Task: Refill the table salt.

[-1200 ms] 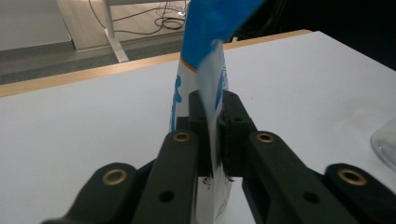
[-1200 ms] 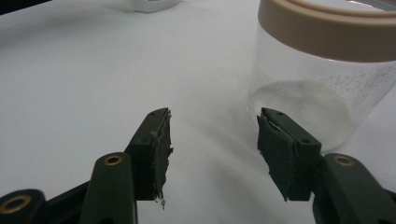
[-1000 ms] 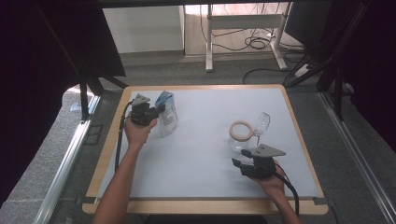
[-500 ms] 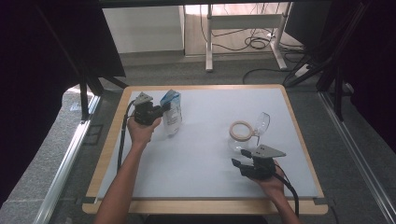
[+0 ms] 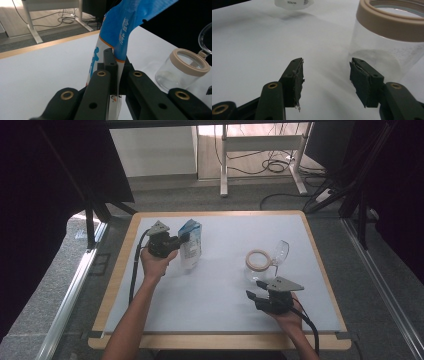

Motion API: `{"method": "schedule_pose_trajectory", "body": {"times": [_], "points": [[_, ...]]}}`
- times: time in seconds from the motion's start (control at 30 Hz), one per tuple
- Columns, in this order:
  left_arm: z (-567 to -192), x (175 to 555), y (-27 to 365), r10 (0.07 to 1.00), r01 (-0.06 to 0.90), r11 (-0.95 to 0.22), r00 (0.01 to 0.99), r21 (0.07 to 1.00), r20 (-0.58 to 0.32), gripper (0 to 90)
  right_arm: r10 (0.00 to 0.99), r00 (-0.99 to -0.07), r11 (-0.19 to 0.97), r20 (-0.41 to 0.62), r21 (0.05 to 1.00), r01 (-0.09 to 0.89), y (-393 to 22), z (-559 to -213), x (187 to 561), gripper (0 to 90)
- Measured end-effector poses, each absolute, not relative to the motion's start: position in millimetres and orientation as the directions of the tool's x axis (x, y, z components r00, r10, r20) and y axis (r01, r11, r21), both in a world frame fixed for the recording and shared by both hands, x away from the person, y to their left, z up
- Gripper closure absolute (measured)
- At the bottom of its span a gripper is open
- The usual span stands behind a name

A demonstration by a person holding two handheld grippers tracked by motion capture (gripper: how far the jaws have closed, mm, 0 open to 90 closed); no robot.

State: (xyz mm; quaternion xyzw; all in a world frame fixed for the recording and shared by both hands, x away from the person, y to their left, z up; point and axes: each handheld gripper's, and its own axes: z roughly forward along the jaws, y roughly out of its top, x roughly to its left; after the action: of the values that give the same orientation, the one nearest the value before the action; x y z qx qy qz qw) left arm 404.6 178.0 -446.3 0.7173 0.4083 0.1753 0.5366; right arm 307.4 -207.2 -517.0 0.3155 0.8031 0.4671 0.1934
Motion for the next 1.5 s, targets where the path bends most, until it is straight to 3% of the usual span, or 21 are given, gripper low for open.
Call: {"method": "schedule_pose_trajectory", "body": {"times": [0.87, 1.5], "points": [[-433.6, 387.0, 156.5, 0.709, 0.379, -0.097, 0.675, 0.920, -0.203, 90.0, 0.680, -0.731, 0.404, -0.058, 0.862, 0.307, -177.3, -520.4, 309.7, 41.5], [-431.7, 372.0, 139.9, 0.686, 0.375, -0.107, 0.698, 0.921, -0.205, 90.0, 0.674, -0.733, 0.432, -0.093, 0.854, 0.290, -123.1, -525.5, 321.8, 35.1]]}}
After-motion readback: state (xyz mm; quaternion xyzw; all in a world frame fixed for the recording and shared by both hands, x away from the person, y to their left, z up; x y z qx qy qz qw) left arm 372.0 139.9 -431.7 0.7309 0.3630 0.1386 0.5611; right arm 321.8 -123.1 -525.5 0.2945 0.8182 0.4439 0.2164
